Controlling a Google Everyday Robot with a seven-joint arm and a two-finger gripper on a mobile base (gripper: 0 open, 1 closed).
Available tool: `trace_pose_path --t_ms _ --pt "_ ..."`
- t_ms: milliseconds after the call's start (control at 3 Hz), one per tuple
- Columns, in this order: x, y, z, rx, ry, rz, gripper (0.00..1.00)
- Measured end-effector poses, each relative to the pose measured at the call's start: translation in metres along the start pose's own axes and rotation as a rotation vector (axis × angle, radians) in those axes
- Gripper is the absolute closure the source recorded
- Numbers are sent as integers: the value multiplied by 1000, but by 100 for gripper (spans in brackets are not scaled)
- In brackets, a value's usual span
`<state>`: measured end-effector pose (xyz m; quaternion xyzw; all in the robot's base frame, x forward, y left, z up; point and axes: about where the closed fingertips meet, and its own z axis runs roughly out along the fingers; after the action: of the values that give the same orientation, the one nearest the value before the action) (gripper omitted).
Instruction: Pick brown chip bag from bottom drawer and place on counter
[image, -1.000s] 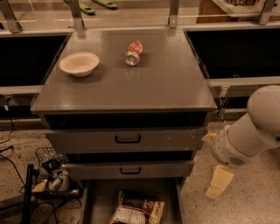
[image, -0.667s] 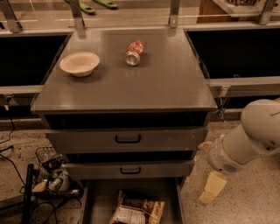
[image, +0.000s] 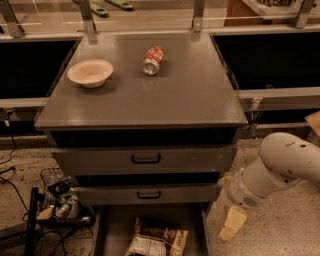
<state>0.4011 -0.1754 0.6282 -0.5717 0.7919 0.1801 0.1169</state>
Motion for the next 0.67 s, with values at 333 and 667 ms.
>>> trace_pose_path --t_ms 333,667 --pt "0 -1 2 1 -4 1 0" --pt "-3 -9 27 20 -68 11 0"
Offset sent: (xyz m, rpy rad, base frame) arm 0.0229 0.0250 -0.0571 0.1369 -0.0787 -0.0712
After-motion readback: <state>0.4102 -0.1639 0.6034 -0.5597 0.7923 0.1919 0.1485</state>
